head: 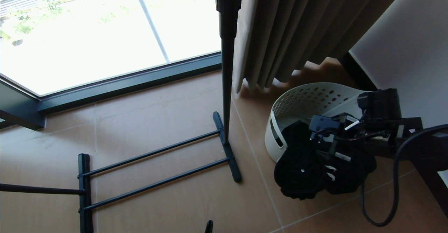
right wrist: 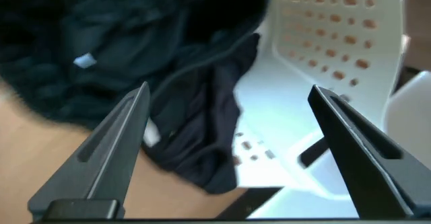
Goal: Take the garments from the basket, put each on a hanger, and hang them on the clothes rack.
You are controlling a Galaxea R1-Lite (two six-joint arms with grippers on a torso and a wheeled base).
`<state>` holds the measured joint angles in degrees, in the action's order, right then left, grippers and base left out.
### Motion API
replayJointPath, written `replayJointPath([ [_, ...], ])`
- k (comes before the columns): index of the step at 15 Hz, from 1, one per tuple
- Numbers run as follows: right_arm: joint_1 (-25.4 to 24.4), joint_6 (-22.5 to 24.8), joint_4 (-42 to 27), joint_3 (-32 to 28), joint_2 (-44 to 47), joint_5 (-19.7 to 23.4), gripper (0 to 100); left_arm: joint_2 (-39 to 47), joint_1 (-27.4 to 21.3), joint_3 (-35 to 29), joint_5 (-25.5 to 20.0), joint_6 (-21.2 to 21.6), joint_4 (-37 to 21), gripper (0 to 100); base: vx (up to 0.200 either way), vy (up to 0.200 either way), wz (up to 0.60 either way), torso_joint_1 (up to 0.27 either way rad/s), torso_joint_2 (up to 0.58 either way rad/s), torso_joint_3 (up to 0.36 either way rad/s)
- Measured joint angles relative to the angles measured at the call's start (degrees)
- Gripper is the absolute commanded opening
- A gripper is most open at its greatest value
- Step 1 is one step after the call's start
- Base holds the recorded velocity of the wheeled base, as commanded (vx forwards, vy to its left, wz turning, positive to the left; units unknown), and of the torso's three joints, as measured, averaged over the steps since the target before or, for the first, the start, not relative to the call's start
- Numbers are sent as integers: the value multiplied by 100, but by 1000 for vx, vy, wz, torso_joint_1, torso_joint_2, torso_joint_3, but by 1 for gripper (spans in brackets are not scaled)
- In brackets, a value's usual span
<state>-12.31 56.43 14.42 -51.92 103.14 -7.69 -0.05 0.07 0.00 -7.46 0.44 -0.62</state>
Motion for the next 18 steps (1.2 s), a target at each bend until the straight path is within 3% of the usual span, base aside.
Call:
replayJointPath([
  [9, -6, 34, 18, -1468, 1279, -249, 100, 0, 0, 0, 0, 0, 2, 100, 0, 0, 0, 0, 0, 0],
  [18, -9, -98, 143, -2124, 1860, -363, 100, 0, 0, 0, 0, 0, 2, 100, 0, 0, 0, 0, 0, 0],
])
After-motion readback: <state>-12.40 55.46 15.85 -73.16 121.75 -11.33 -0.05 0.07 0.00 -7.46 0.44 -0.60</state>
